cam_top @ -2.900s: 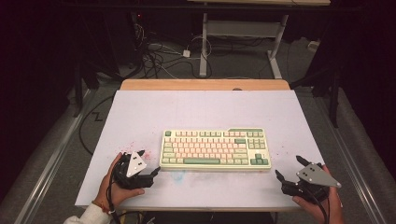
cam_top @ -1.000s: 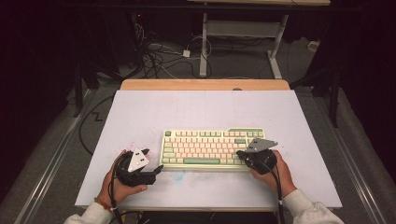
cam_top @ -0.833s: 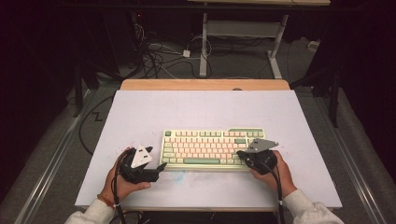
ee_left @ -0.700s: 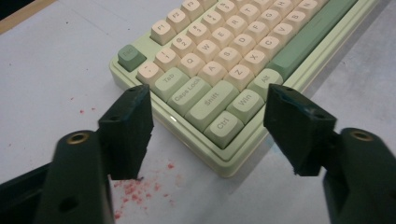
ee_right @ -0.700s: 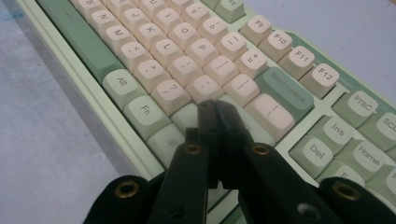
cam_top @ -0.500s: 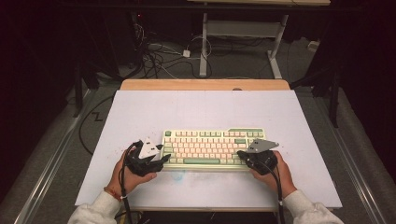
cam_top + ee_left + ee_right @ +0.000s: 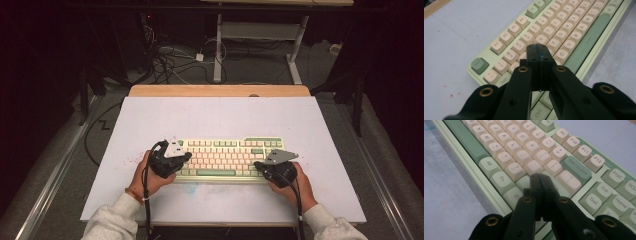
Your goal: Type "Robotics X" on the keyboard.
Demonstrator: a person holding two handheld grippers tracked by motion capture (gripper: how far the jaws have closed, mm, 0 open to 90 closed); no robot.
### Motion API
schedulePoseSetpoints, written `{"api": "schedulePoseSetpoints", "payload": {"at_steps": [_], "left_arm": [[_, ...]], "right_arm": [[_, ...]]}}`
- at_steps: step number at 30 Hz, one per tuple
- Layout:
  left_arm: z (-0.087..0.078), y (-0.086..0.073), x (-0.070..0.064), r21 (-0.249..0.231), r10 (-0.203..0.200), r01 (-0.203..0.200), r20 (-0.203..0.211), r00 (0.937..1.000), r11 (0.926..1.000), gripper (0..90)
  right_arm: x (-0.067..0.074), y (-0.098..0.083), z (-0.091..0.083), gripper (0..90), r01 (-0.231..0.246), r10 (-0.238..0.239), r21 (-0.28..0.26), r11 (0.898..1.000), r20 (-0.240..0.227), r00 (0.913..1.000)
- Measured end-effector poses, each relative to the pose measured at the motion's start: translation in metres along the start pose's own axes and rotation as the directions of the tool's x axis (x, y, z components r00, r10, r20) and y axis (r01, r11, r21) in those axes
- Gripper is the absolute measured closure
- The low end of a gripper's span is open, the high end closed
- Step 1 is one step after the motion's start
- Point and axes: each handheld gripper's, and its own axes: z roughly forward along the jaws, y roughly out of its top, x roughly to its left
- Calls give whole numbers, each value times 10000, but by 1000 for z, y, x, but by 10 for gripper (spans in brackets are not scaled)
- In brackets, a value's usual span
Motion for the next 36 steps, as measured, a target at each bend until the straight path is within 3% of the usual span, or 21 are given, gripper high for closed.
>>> {"api": "schedulePoseSetpoints", "payload": {"at_steps": [13, 28, 36], "left_arm": [[31, 20, -2, 580, 125, -149, 406, 9991, 9982, 868], [55, 33, -5, 960, 310, -328, 204, 9993, 9948, 862], [61, 34, -9, 1309, 666, -671, 80, 9977, 9891, 873]], "right_arm": [[1, 0, 0, 900, 54, -54, -7, 10000, 32, 10000], [1, 0, 0, 900, 107, -107, -37, 9999, 59, 9999], [2, 0, 0, 900, 148, -148, -22, 9999, 109, 9998]]}}
